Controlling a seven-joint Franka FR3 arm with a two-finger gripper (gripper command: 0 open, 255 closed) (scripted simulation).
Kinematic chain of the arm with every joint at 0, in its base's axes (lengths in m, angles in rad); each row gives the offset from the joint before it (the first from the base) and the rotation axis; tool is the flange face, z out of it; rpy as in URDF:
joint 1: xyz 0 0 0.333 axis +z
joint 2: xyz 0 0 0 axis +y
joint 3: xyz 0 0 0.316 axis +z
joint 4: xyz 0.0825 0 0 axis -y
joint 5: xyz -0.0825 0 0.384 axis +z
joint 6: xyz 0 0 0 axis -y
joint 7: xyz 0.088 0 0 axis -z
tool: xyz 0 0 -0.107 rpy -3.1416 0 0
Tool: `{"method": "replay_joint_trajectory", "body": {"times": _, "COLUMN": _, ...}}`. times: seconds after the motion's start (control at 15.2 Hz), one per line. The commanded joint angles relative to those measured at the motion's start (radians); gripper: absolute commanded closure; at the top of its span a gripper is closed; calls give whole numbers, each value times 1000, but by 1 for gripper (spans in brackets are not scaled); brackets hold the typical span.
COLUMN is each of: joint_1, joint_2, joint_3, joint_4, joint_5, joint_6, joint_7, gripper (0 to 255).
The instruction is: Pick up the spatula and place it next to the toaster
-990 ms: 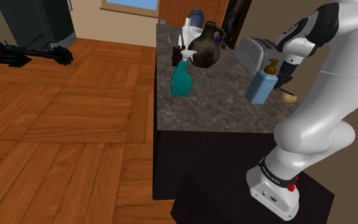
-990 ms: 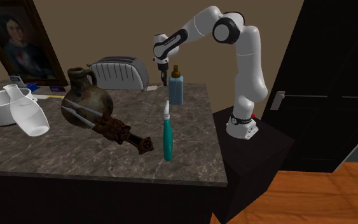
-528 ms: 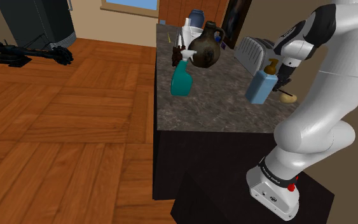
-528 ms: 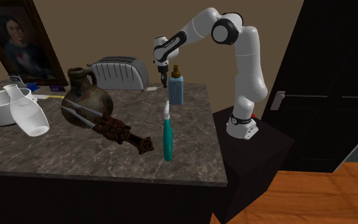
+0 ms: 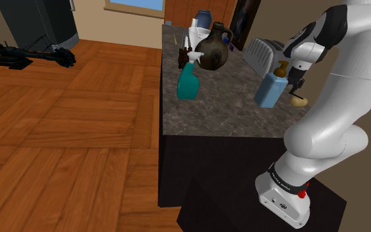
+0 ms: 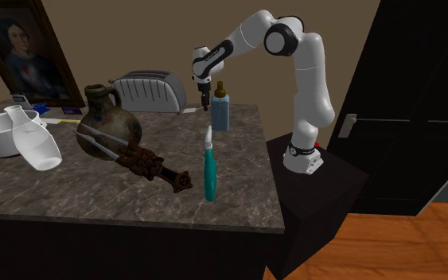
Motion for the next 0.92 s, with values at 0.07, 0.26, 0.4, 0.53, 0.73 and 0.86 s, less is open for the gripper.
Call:
{"method": "replay_joint_trajectory", "body": {"times": 0.07, "joint_1": 0, "joint_2": 1, "joint_3": 0, "joint_4": 1, "joint_5": 0, "joint_6": -1, "joint_7": 0, "gripper": 0}}
{"method": "replay_joint_trajectory", "body": {"times": 0.26, "joint_1": 11, "joint_2": -42, "joint_3": -12, "joint_4": 56, "joint_5": -32, "joint_6": -90, "joint_7": 22, "gripper": 0}}
{"method": "replay_joint_trajectory", "body": {"times": 0.4, "joint_1": 13, "joint_2": -51, "joint_3": -15, "joint_4": 73, "joint_5": -39, "joint_6": -114, "joint_7": 27, "gripper": 0}}
{"method": "replay_joint_trajectory", "body": {"times": 0.53, "joint_1": 13, "joint_2": -51, "joint_3": -15, "joint_4": 73, "joint_5": -40, "joint_6": -114, "joint_7": 27, "gripper": 0}}
{"method": "replay_joint_trajectory", "body": {"times": 0.73, "joint_1": 13, "joint_2": -51, "joint_3": -15, "joint_4": 73, "joint_5": -39, "joint_6": -114, "joint_7": 27, "gripper": 0}}
{"method": "replay_joint_trajectory", "body": {"times": 0.86, "joint_1": 13, "joint_2": -51, "joint_3": -15, "joint_4": 73, "joint_5": -39, "joint_6": -114, "joint_7": 27, "gripper": 0}}
